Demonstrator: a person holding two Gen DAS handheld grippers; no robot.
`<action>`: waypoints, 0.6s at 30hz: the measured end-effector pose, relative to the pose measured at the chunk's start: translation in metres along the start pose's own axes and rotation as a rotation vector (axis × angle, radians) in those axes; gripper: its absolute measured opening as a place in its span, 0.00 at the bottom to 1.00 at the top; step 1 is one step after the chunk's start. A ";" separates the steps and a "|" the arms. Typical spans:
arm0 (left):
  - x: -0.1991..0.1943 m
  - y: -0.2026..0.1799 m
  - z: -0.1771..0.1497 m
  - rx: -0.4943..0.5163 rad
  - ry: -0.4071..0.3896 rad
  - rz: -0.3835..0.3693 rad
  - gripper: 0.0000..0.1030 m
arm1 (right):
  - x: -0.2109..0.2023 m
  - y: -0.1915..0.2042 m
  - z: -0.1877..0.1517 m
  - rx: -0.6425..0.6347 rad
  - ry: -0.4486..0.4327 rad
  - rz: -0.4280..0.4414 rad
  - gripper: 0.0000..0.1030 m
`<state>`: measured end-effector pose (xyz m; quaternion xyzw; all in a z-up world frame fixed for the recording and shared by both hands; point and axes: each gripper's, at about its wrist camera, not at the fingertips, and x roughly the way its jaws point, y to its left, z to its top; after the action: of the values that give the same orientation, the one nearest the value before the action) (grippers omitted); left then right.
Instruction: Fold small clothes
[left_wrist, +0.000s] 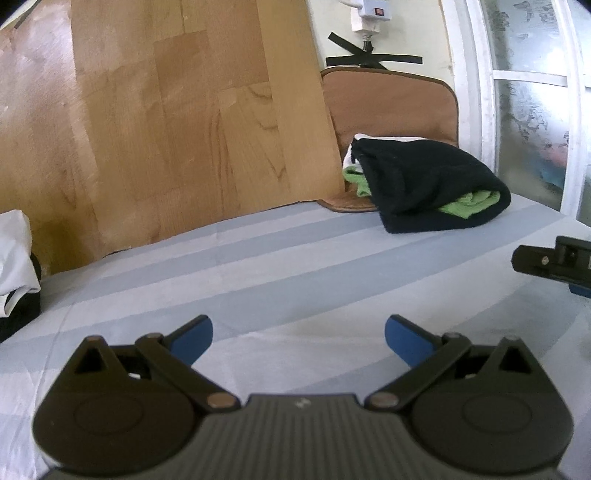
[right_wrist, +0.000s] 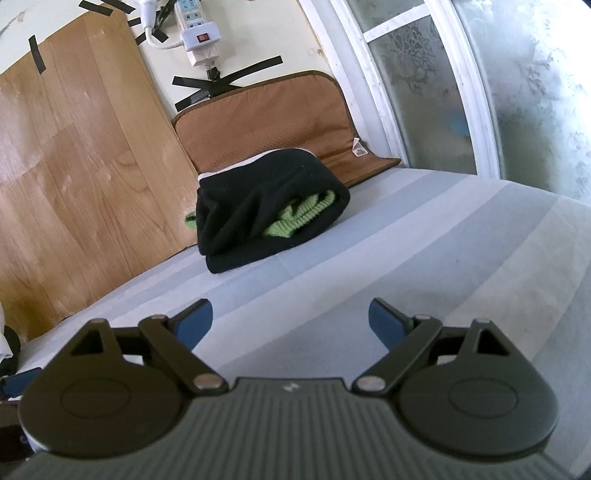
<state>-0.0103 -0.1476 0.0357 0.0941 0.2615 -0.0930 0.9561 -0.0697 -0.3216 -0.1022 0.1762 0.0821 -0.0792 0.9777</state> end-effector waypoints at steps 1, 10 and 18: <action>0.000 0.000 0.000 -0.001 0.001 0.002 1.00 | 0.000 0.000 0.000 0.000 0.001 0.000 0.91; -0.003 0.000 -0.001 0.003 -0.025 0.018 1.00 | -0.001 -0.001 -0.001 0.007 -0.005 -0.002 0.91; -0.008 -0.004 -0.004 0.035 -0.062 0.055 1.00 | -0.001 -0.002 -0.001 0.010 -0.008 -0.002 0.91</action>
<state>-0.0195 -0.1499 0.0359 0.1150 0.2276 -0.0742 0.9641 -0.0712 -0.3228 -0.1031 0.1808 0.0778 -0.0815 0.9770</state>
